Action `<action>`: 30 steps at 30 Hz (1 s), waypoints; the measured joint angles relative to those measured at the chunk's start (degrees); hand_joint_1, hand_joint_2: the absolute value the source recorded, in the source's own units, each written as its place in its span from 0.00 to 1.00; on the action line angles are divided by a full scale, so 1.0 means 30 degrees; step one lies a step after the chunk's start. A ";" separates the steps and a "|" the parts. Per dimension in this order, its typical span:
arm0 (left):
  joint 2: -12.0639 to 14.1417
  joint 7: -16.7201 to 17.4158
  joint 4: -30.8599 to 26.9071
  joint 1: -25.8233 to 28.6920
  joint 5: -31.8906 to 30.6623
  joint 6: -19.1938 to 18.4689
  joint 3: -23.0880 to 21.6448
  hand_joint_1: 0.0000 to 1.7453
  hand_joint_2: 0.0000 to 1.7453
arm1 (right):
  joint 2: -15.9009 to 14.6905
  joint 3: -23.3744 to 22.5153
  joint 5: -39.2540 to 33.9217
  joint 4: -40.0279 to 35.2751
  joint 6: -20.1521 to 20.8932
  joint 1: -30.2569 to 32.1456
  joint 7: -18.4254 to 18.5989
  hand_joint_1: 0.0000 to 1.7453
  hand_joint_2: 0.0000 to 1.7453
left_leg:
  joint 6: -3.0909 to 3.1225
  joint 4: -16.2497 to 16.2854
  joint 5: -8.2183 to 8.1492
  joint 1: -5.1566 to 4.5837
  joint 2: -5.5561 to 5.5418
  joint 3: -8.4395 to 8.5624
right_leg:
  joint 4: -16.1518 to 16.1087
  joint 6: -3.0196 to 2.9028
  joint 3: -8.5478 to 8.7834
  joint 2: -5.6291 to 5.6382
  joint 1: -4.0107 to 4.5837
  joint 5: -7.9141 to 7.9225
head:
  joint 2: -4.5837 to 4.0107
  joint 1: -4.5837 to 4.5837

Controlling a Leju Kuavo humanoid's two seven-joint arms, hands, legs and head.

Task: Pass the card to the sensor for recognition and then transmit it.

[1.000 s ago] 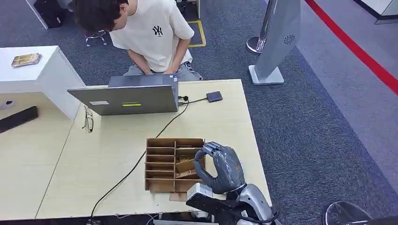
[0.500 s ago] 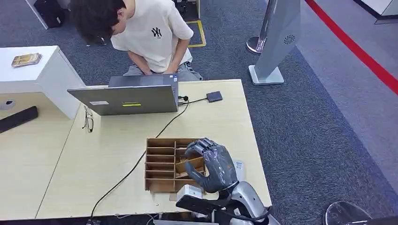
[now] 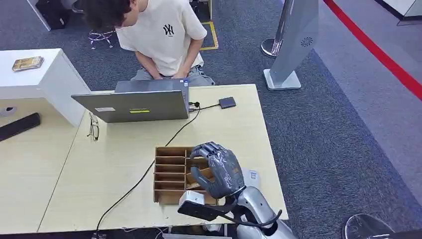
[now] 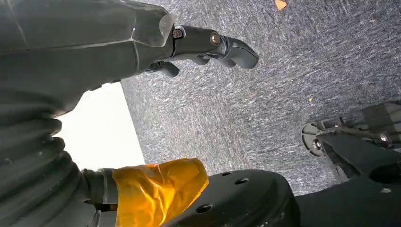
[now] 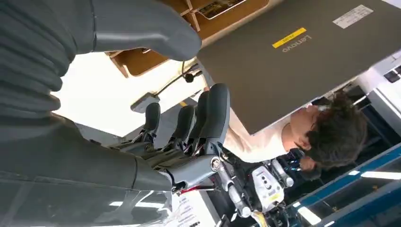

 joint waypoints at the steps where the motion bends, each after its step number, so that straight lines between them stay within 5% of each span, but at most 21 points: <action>1: 0.0000 0.0036 0.0000 0.0000 0.0000 0.0000 0.0000 0.00 1.00 | 0.0029 0.0014 0.0108 0.0144 0.0007 -0.0083 0.0014 0.44 1.00 | 0.0000 0.0000 0.0000 0.0000 -0.0001 -0.0001 | 0.0000 0.0000 0.0000 -0.0001 0.0000 0.0000 | 0.0000 0.0000; 6: 0.0000 0.0087 0.0000 -0.0026 -0.0036 0.0000 0.0000 0.00 1.00 | 0.0225 0.0109 0.0422 0.0894 0.0007 -0.0606 0.0400 0.51 1.00 | -0.0001 0.0000 0.0001 0.0000 -0.0001 0.0000 | 0.0000 0.0000 0.0000 0.0000 0.0000 0.0000 | 0.0000 0.0007; 18: 0.0000 0.0218 0.0000 -0.0098 -0.0095 -0.0051 0.0000 0.00 1.00 | 0.0335 0.0255 0.1326 0.2280 0.0051 -0.1326 0.1115 0.44 1.00 | -0.0001 0.0000 0.0002 0.0000 -0.0001 0.0000 | 0.0000 0.0000 -0.0001 0.0000 0.0000 0.0001 | 0.0000 0.0000; 27: 0.0000 0.0218 0.0000 -0.0124 -0.0087 -0.0095 0.0000 0.00 1.00 | 0.0335 0.0357 0.2018 0.2746 0.0066 -0.1563 0.1639 0.60 1.00 | -0.0001 0.0000 0.0002 0.0000 -0.0001 0.0001 | 0.0000 0.0000 -0.0001 0.0000 0.0000 0.0000 | 0.0000 0.0000; 30: 0.0000 0.0218 0.0000 -0.0127 -0.0073 -0.0109 0.0000 0.00 1.00 | 0.0335 0.0407 0.2215 0.2761 0.0080 -0.1582 0.1756 0.58 1.00 | -0.0001 0.0000 0.0002 0.0000 -0.0001 0.0001 | 0.0000 0.0000 -0.0001 0.0000 0.0000 0.0000 | 0.0000 0.0000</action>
